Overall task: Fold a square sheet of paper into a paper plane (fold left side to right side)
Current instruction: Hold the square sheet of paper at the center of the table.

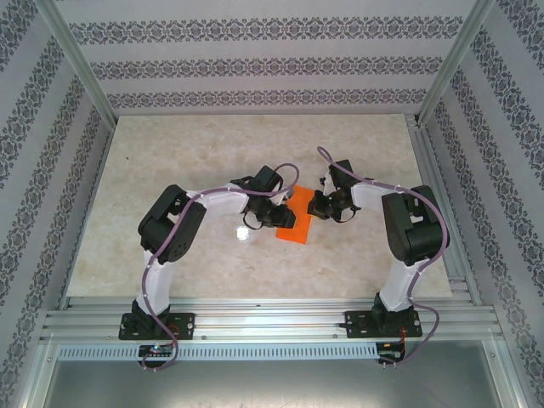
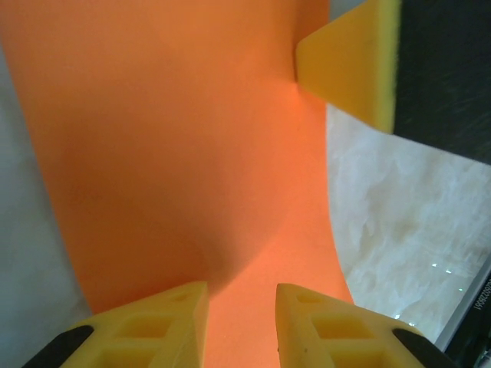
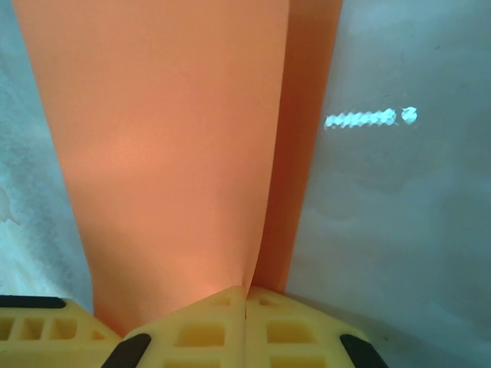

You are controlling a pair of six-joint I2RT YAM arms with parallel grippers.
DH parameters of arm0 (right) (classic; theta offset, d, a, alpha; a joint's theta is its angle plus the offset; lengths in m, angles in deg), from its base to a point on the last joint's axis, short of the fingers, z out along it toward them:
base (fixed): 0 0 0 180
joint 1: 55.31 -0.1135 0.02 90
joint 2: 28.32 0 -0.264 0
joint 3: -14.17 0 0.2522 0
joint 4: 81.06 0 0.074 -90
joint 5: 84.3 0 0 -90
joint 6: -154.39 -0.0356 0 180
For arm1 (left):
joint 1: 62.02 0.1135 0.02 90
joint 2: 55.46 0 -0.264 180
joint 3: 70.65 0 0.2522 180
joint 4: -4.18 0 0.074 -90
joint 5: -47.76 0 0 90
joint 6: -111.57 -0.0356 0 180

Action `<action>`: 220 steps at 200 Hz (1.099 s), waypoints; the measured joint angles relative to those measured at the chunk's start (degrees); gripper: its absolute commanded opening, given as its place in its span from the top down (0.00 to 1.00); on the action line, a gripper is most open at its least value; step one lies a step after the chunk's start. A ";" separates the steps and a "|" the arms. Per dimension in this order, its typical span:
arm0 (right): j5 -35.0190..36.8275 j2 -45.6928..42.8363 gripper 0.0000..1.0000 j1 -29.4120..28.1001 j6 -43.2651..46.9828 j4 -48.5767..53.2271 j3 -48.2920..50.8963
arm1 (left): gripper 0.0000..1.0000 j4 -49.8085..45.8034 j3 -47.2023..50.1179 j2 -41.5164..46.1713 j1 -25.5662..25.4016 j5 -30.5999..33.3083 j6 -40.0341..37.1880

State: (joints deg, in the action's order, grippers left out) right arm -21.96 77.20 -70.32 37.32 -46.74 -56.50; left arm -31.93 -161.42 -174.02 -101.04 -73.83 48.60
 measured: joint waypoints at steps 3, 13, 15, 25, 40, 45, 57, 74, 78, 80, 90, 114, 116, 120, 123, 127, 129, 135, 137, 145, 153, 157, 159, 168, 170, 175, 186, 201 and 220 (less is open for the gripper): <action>0.00 0.00 0.99 0.00 0.00 0.00 0.00 | 0.72 0.00 0.09 -0.04 -0.02 0.04 0.00; 0.00 0.00 0.99 0.00 0.00 0.00 0.00 | 0.72 0.09 0.39 -0.11 0.00 0.07 -0.02; 0.00 0.00 0.99 0.00 0.00 0.00 -0.02 | 0.72 0.11 0.39 -0.11 0.00 0.09 -0.02; -0.02 0.00 0.98 0.00 0.00 0.00 -0.02 | 0.72 0.17 0.42 -0.11 -0.04 0.20 -0.13; 0.00 0.00 0.94 -0.02 0.00 0.07 -0.11 | 0.72 0.39 0.66 -0.11 -0.04 0.35 -0.39; 0.00 0.00 0.92 -0.02 0.00 0.07 -0.13 | 0.72 0.48 0.76 -0.11 -0.04 0.44 -0.46; 0.04 0.00 0.87 -0.02 0.04 0.35 -0.31 | 0.72 0.87 1.03 -0.11 -0.04 0.46 -0.66; 0.24 -0.22 0.81 -0.26 0.20 1.07 -0.63 | 0.72 1.44 1.42 -0.04 -0.04 0.46 -0.83; 0.46 -0.26 0.81 -0.28 0.22 1.40 -0.81 | 0.72 1.53 1.49 0.00 -0.04 0.46 -0.83; 0.66 -0.39 0.80 -0.26 0.22 1.62 -0.92 | 0.72 1.55 1.49 0.00 -0.04 0.46 -0.85; 1.33 -0.94 0.79 -0.26 0.42 2.93 -1.46 | 0.72 1.68 1.57 0.02 -0.04 0.46 -0.87; 3.74 -4.15 0.79 0.17 1.36 5.99 -2.78 | 0.72 1.73 1.64 0.04 -0.04 0.46 -1.05; 4.04 -4.48 0.79 0.15 1.40 6.21 -2.95 | 0.72 1.73 1.64 0.04 -0.04 0.46 -1.07; 4.26 -5.05 0.80 0.17 1.55 6.58 -3.28 | 0.72 1.73 1.64 0.04 -0.04 0.46 -1.07; 4.55 -5.46 0.80 0.15 1.57 6.73 -3.45 | 0.72 1.73 1.64 0.04 -0.04 0.48 -1.07; 4.72 -5.97 0.81 0.15 1.64 6.84 -3.67 | 0.72 1.73 1.64 0.04 -0.04 0.48 -1.09; 4.94 -6.25 0.81 0.17 1.66 6.88 -3.78 | 0.73 1.73 1.64 0.04 -0.07 0.50 -1.09; 5.22 -6.91 0.82 0.15 1.70 6.91 -4.00 | 0.72 1.73 1.64 0.04 -0.07 0.50 -1.09; 5.27 -7.13 0.82 0.15 1.68 6.88 -4.02 | 0.73 1.73 1.64 0.04 -0.07 0.52 -1.09; 5.33 -7.69 0.83 0.00 1.68 6.82 -4.04 | 0.72 1.73 1.64 0.04 -0.07 0.57 -1.09; 5.31 -7.82 0.85 -0.33 1.53 6.71 -4.04 | 0.73 1.73 1.64 0.04 -0.11 0.63 -1.11; 5.29 -7.82 0.85 -0.55 1.33 6.45 -3.98 | 0.72 1.73 1.64 0.04 -0.11 0.66 -1.14; 5.29 -7.78 0.85 -0.70 1.27 6.34 -3.91 | 0.72 1.73 1.64 0.04 -0.11 0.66 -1.14; 5.05 -7.50 0.86 -1.31 0.98 5.53 -3.63 | 0.72 1.73 1.64 0.04 -0.11 0.66 -1.18; 5.01 -7.43 0.86 -1.51 0.74 5.33 -3.56 | 0.72 1.73 1.64 0.04 -0.11 0.66 -1.20; 4.87 -7.15 0.86 -1.90 0.55 5.01 -3.48 | 0.72 1.73 1.64 0.04 -0.11 0.66 -1.25; 4.70 -6.21 0.86 -2.86 -0.26 4.04 -3.41 | 0.73 1.73 1.64 0.04 -0.13 0.66 -1.25; 4.48 -4.48 0.86 -3.80 -0.76 2.95 -3.41 | 0.72 1.73 1.64 0.04 -0.15 0.72 -1.27; 4.46 -2.14 0.87 -4.42 -1.53 1.75 -3.41 | 0.73 1.73 1.64 0.04 -0.15 0.83 -1.29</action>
State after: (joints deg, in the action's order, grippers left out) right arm -17.50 75.05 -74.73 35.79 -44.99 -59.91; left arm -30.20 -159.78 -173.98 -101.20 -73.00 47.31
